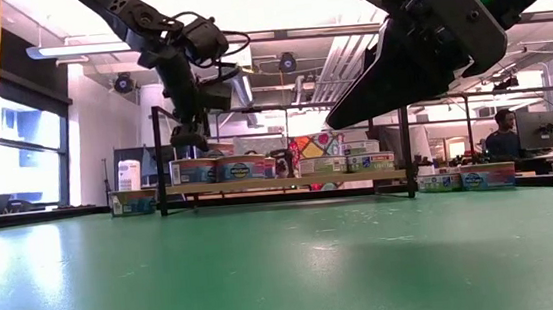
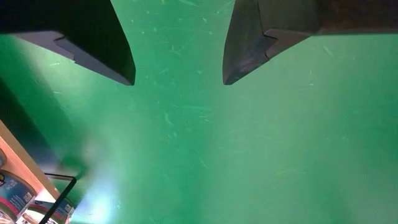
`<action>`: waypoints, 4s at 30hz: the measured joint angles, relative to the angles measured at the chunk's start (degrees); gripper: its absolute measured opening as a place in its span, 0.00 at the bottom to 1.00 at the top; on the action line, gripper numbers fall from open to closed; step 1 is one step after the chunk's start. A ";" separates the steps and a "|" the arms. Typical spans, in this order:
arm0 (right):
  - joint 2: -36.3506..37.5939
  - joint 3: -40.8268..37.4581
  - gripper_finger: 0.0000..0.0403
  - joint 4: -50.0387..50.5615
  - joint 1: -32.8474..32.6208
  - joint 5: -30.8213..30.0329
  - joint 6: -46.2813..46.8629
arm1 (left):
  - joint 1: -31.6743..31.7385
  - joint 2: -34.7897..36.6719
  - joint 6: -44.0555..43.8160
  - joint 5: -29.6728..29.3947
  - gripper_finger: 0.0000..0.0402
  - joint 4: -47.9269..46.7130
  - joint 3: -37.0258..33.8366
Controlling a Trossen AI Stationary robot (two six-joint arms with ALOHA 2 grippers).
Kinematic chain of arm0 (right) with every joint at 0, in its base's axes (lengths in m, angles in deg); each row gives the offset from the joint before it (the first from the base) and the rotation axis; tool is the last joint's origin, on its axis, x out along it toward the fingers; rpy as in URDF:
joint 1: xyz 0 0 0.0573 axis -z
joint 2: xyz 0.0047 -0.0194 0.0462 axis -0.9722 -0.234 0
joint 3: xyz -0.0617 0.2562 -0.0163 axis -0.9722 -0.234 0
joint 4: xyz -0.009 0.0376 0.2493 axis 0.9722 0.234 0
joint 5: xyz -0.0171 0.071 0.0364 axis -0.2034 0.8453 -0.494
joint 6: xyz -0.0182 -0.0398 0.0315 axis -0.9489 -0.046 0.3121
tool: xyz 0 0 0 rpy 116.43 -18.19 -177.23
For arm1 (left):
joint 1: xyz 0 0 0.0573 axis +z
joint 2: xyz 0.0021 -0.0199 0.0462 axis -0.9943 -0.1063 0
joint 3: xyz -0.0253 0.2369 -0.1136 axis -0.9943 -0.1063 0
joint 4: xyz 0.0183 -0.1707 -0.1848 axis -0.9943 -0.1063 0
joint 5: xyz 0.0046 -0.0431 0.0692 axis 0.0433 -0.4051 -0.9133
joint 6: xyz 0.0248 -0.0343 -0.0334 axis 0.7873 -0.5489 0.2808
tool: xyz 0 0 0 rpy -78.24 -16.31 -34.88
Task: Stack canned seafood by type on shelf
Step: Stack the blue pink tuna can on top of the other blue pink tuna can on the shelf, then stack the green white tuna can on top of the other green white tuna can on the shelf
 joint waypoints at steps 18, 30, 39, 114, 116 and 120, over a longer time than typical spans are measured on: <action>0.00 -0.02 0.59 -0.87 1.53 0.31 0.06 | 6.14 -0.13 -20.28 16.53 0.10 3.03 7.89; 0.00 -0.02 0.59 -1.20 1.53 0.42 0.15 | 10.44 -4.36 -21.23 23.29 0.00 2.06 7.87; 0.00 -0.02 0.59 -1.20 1.53 0.44 0.02 | 10.25 -4.79 -18.48 25.15 0.00 -1.92 8.02; 8.49 0.69 0.03 39.14 -2.24 26.79 39.53 | -58.65 9.35 -54.90 -0.45 0.00 46.15 -27.69; 7.84 0.93 0.01 29.16 -1.50 23.94 31.63 | -58.65 7.81 -54.86 -0.37 0.00 48.08 -27.69; 9.57 4.05 0.01 13.52 -1.52 19.57 16.75 | -58.63 5.39 -55.34 0.24 0.00 51.72 -27.65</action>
